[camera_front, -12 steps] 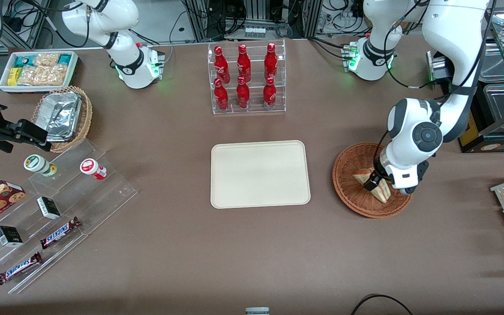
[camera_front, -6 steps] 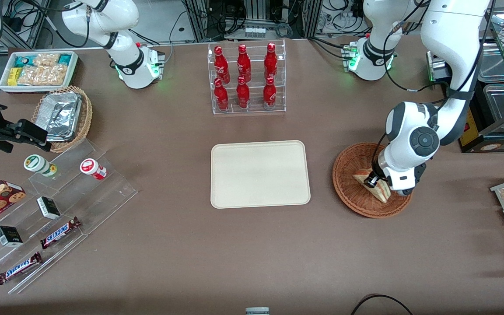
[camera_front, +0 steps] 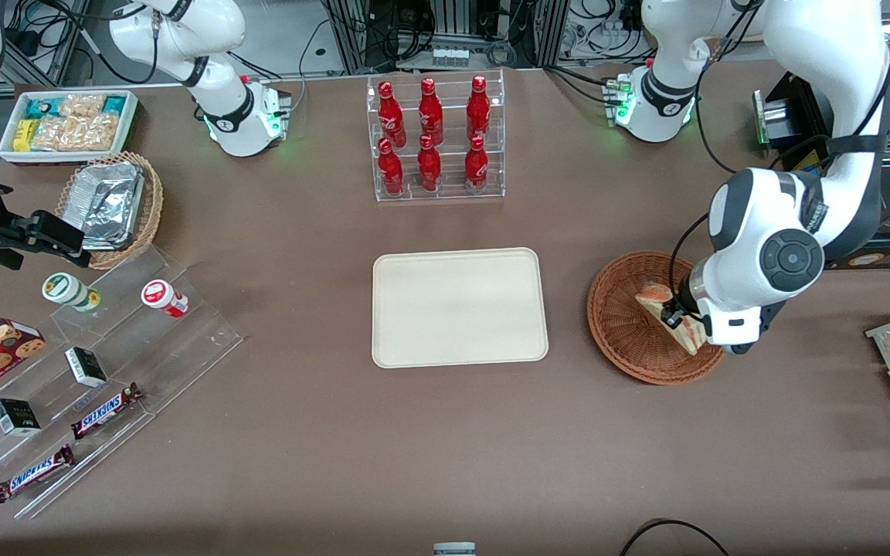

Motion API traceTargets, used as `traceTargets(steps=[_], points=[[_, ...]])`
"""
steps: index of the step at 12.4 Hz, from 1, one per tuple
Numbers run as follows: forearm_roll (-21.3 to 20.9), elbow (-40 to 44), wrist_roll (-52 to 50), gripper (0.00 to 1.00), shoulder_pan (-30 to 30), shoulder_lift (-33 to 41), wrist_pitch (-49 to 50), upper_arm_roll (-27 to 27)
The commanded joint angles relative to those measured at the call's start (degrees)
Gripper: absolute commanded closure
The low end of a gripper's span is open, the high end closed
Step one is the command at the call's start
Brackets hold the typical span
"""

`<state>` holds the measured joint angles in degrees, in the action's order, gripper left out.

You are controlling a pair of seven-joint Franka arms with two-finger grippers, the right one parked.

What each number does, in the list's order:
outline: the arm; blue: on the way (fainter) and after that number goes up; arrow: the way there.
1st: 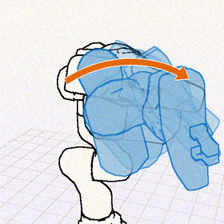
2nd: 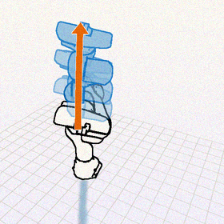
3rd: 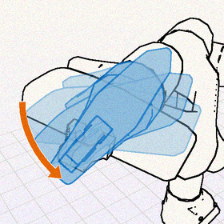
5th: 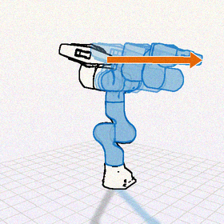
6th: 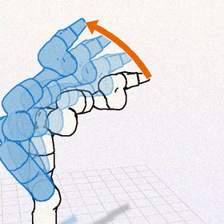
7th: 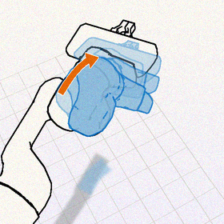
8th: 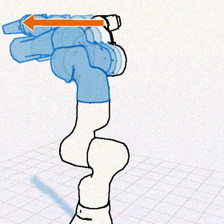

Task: Place sandwich from basket to tray
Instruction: 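Lift the sandwich and carry it with the left gripper over the beige tray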

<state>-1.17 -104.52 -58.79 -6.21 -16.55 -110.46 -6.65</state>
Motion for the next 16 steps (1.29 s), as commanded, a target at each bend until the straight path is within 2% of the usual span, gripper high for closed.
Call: traceTargets(steps=[1, 5, 10, 14, 16], points=[[-0.1, 4.7, 0.7, 0.84, -5.2, -3.5, 2.3, 0.3], [0.5, 11.3, 3.5, 0.82, -12.3, -10.4, 2.4, -0.5], [0.5, 21.6, 5.7, 0.79, -15.5, -19.1, 1.7, -8.0], [-0.7, 29.2, -1.7, 0.79, -22.9, -26.1, 1.7, -7.6], [-4.0, 33.0, -6.3, 0.79, -25.2, -29.4, 1.8, -7.6]])
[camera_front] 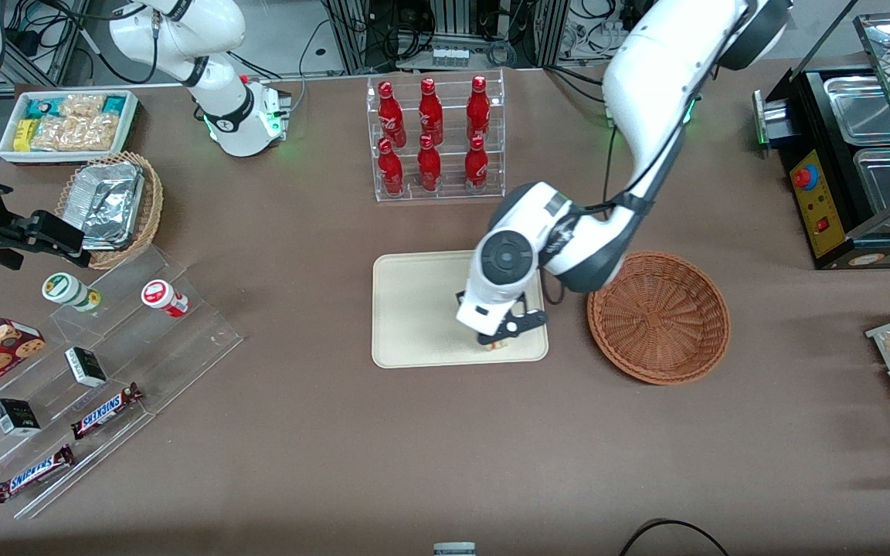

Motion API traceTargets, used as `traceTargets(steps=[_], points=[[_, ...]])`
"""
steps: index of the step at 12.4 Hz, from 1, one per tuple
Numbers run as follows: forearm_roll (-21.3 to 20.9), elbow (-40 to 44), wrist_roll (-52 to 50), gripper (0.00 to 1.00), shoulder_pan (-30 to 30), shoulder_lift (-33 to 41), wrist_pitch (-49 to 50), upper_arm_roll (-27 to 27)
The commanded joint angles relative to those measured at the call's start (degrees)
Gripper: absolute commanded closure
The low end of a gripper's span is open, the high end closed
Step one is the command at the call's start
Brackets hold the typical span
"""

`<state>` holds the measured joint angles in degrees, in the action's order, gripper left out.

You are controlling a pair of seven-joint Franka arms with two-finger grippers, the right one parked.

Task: Place sandwich from basket to tray
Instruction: 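Lift the sandwich and carry it with the left gripper over the beige tray, then lower the sandwich onto the tray and open the left gripper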

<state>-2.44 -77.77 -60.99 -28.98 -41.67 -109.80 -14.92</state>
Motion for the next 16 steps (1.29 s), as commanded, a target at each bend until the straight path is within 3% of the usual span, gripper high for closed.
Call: traceTargets(steps=[1, 6, 7, 8, 9, 16], points=[[-4.3, 6.6, -6.0, 0.79, -4.0, -4.9, 1.3, 0.7], [-4.9, 6.7, -8.3, 0.78, -5.7, -7.0, -0.4, 0.7], [-4.9, 6.5, -8.3, 0.64, -5.7, -7.1, -0.4, 0.6], [-4.7, 6.5, -8.2, 0.10, -5.6, -7.2, -0.4, 0.6], [-4.5, 6.6, -8.4, 0.00, -5.6, -7.0, -0.4, 0.6], [-4.8, 7.0, -6.1, 0.00, -4.0, 0.0, 3.7, 0.7]])
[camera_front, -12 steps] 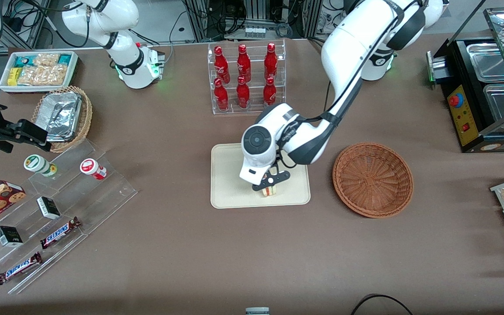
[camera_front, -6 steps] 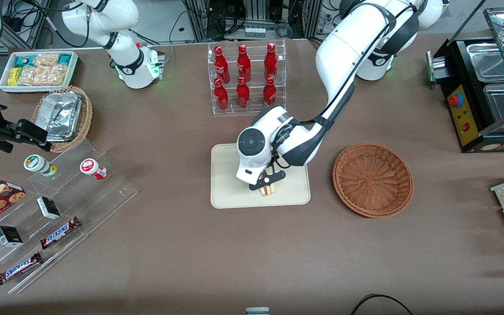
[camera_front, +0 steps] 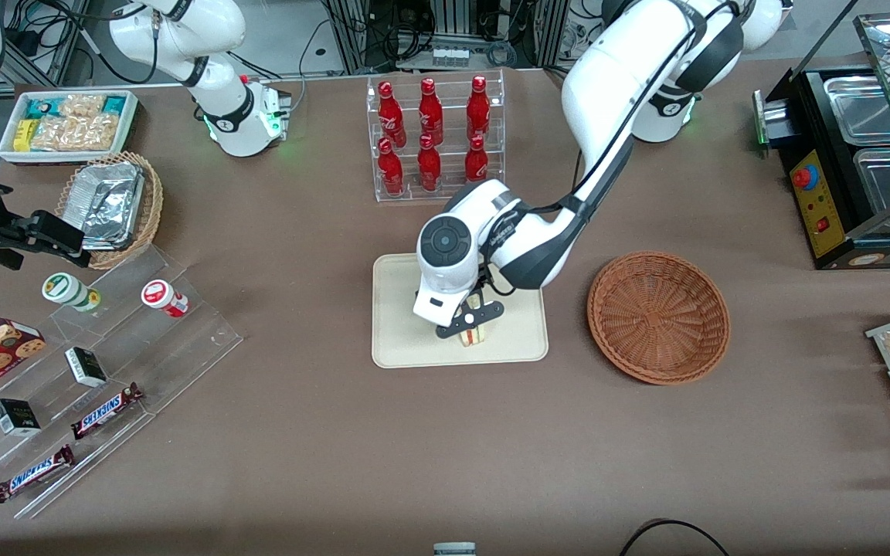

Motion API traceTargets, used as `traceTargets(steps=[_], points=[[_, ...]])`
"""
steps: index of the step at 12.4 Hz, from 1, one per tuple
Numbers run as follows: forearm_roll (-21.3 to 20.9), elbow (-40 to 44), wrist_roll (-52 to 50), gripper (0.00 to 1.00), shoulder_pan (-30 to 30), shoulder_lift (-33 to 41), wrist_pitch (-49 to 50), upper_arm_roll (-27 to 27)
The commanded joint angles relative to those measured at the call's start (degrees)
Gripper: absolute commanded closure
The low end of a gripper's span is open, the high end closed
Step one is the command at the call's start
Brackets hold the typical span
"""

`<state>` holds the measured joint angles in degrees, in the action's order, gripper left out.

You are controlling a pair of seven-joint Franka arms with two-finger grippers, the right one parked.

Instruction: Place sandwich from basket to tray

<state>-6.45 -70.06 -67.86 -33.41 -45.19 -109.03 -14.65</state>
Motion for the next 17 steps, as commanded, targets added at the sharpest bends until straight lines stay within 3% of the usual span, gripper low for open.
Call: traceTargets(steps=[1, 5, 11, 17], points=[[-0.8, -0.9, 4.0, 0.00, 0.5, 5.3, 4.9, 0.5], [-0.9, -2.4, 10.6, 0.00, 5.9, 10.9, 16.0, 0.7], [-0.4, -17.9, 32.9, 0.00, 21.3, 24.1, 16.7, 0.5], [-0.2, -21.9, 49.1, 0.00, 32.1, 34.0, 23.2, 0.6]])
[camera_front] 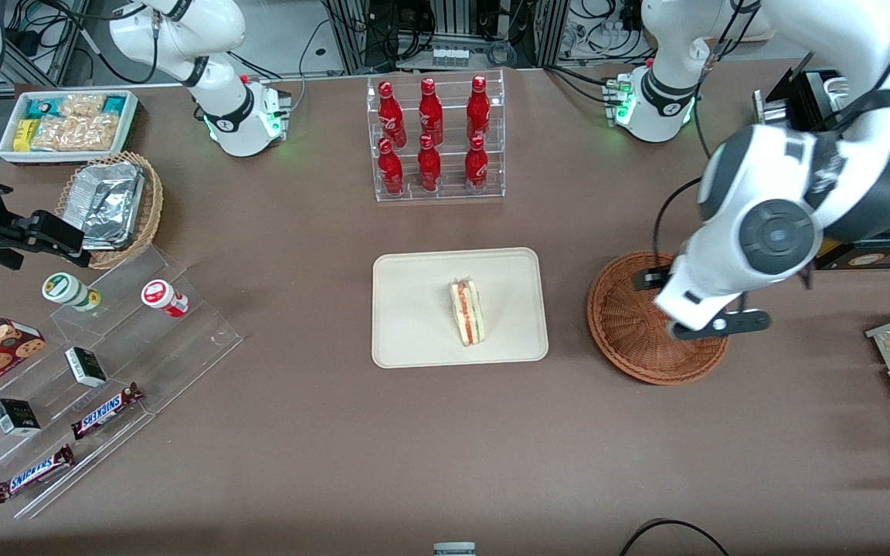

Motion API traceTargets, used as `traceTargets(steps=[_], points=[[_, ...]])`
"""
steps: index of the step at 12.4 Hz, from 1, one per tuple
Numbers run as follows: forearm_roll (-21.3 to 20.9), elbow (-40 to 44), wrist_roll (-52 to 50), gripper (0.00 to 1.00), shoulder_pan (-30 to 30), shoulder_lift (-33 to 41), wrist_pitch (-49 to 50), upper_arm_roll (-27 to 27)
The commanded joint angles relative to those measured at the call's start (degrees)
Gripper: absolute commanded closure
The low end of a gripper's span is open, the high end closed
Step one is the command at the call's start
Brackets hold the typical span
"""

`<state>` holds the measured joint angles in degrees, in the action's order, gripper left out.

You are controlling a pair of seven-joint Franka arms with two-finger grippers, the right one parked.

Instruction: Place sandwich from basket to tray

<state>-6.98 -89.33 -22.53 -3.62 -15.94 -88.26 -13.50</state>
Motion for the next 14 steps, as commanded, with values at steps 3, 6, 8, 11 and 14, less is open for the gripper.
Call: traceTargets(steps=[3, 6, 8, 11, 14], points=[[1.3, -4.2, 13.0, 0.00, 7.8, 10.3, 6.6, -0.6], [3.4, -3.9, 18.5, 0.00, 9.9, 14.8, 11.3, -0.1], [4.3, -3.0, 22.1, 0.00, 9.1, 15.6, 13.1, 5.0], [4.2, 0.7, 26.7, 0.00, 6.2, 16.3, 16.8, 11.2], [4.0, 2.5, 26.5, 0.00, 5.8, 16.6, 17.2, 12.9]])
